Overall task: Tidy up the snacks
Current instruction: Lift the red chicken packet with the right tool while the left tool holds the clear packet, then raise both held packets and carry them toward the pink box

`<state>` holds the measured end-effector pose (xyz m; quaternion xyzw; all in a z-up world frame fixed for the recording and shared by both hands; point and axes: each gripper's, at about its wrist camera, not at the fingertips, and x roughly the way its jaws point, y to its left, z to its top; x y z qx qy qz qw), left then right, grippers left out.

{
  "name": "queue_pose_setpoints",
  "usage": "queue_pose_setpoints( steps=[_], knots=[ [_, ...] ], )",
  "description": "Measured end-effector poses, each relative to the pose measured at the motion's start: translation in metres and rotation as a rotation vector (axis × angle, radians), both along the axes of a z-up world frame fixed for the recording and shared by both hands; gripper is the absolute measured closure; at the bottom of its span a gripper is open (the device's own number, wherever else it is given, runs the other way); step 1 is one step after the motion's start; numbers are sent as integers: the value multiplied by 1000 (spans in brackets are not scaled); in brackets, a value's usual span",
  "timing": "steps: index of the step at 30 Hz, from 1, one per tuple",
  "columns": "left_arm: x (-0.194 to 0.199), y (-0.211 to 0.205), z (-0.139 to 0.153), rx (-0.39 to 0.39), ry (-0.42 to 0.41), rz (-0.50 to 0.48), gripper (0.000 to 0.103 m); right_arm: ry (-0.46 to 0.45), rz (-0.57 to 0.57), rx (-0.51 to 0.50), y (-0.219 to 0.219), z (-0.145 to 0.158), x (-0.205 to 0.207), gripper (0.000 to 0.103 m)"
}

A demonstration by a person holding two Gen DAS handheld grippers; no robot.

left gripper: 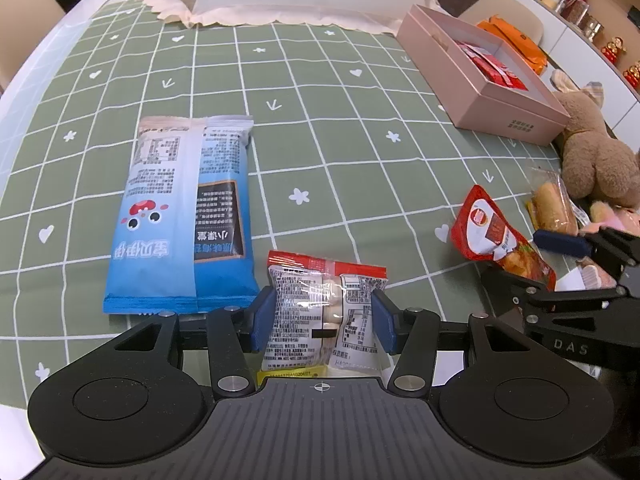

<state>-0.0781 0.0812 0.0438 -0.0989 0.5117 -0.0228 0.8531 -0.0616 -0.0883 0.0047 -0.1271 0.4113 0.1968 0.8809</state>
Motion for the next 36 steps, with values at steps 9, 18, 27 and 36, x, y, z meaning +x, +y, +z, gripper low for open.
queue_pose_setpoints(
  steps=[9,18,27,36],
  knots=[
    [-1,2,0,-4,-4,1,47,146,-33,288,-43,5,34,13],
    [-1,2,0,-3,-2,-1,47,73,30,87,-7,-15,23,6],
    [-1,3,1,-4,-3,-2,47,99,117,99,-3,-14,25,2],
    [0,3,0,-8,-4,1,47,142,327,60,2,-13,7,0]
  ],
)
